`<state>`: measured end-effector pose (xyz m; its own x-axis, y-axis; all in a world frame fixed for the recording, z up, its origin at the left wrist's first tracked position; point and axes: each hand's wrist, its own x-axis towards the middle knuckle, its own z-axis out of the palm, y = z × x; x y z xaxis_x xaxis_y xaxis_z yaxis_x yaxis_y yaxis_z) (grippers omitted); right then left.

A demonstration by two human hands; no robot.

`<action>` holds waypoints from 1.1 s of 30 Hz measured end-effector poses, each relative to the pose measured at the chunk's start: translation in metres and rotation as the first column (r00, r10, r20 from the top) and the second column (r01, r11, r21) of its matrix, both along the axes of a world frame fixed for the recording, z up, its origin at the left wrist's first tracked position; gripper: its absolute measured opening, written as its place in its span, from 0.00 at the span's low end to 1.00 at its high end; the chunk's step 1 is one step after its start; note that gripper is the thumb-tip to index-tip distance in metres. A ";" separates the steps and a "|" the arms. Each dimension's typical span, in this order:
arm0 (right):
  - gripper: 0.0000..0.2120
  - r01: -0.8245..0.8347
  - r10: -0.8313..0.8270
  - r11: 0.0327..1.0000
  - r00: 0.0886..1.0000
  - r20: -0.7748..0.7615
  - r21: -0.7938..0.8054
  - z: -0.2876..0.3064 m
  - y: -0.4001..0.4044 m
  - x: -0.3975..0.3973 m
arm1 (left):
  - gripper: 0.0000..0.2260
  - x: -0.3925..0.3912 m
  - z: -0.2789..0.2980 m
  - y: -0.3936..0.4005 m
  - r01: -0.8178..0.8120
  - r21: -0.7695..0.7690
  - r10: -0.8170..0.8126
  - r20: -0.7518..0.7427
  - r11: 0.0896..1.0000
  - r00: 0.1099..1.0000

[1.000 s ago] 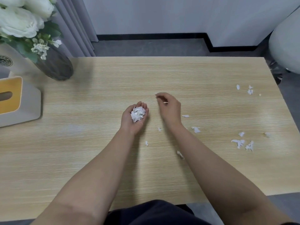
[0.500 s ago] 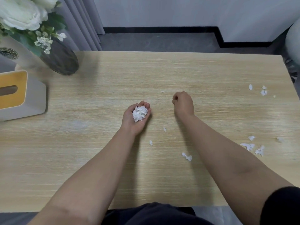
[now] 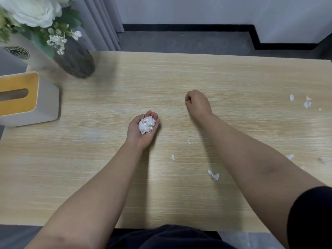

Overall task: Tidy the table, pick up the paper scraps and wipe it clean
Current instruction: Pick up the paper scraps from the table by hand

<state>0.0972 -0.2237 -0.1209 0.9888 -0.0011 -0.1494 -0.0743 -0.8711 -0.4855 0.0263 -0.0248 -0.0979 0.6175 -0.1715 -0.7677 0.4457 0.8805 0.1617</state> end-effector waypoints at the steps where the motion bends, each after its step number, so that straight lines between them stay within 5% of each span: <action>1: 0.07 -0.002 0.002 1.000 1.000 -0.002 -0.016 0.000 0.000 -0.001 | 0.12 0.000 0.000 0.002 -0.001 0.003 0.001 0.001 1.000 1.000; 8: 0.09 0.000 -0.001 0.999 1.000 -0.029 -0.034 0.004 0.001 -0.012 | 0.13 -0.010 0.000 0.005 -0.009 0.001 0.009 0.001 1.000 1.000; 13: 0.03 0.088 -0.094 0.943 0.996 0.004 0.321 0.031 0.019 -0.048 | 0.13 -0.021 0.000 0.000 0.011 -0.008 -0.011 0.005 1.000 1.000; 17: 0.03 -0.021 0.025 0.862 1.000 -0.003 0.507 0.062 0.052 -0.086 | 0.13 -0.030 -0.001 -0.007 0.030 -0.050 -0.029 0.010 0.998 1.000; 21: 0.04 -0.216 0.226 0.871 0.974 0.030 0.441 0.071 0.071 -0.114 | 0.12 -0.041 0.007 -0.014 0.057 -0.184 -0.048 0.053 0.981 0.997; 25: 0.06 -0.426 0.425 0.876 0.903 0.054 0.228 0.065 0.073 -0.130 | 0.15 -0.044 0.009 -0.018 0.096 -0.106 -0.094 0.025 0.990 0.995; 33: 0.09 -0.472 0.430 0.862 0.874 0.225 0.185 0.064 0.063 -0.143 | 0.09 -0.057 0.020 -0.020 0.089 -0.228 -0.083 0.037 0.970 0.996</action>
